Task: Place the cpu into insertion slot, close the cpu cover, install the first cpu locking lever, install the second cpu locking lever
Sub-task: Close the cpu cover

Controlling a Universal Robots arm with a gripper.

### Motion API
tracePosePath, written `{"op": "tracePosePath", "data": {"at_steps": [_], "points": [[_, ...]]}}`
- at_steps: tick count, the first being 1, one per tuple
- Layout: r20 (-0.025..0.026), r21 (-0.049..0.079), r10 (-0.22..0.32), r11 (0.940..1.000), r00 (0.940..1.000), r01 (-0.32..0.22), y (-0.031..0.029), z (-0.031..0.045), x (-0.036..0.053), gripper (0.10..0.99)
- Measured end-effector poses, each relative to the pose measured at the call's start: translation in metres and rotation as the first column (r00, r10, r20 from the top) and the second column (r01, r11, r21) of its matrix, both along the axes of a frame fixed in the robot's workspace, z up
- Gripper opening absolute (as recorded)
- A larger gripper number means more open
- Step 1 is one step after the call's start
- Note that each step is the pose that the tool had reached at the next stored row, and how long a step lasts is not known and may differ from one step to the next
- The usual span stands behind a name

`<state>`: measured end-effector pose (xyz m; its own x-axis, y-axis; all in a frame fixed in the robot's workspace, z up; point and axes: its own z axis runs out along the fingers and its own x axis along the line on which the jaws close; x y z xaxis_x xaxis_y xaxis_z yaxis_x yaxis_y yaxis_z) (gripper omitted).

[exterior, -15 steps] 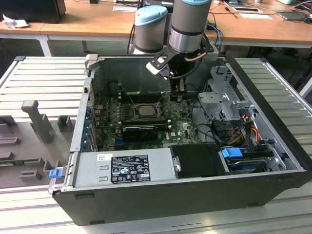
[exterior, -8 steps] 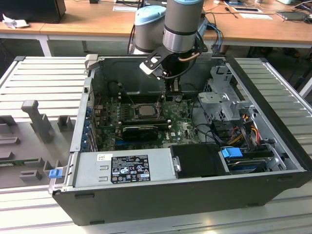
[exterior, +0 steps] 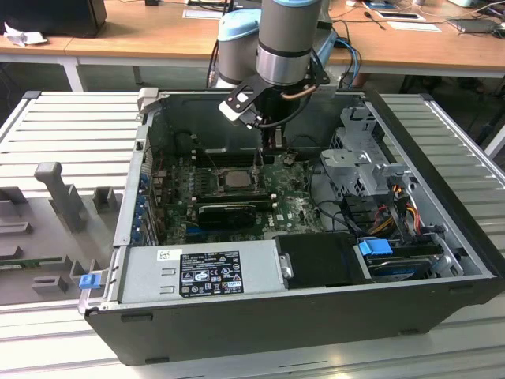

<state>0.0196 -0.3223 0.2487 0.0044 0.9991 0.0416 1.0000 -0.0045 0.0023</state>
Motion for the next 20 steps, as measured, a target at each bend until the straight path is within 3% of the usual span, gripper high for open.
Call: {"op": "tracePosePath", "data": {"at_steps": [4, 7, 20], "points": [[0.0001, 0.0, 0.0, 1.0, 1.0, 0.0, 0.0, -0.0002, -0.0039, 0.106], [0.0082, 0.0, 0.0, 1.0, 1.0, 0.0, 0.0, -0.0004, -0.006, 0.106], [0.0084, 0.0, 0.003, 1.0, 1.0, -0.003, 0.0, -0.0098, -0.0114, 0.106]]}}
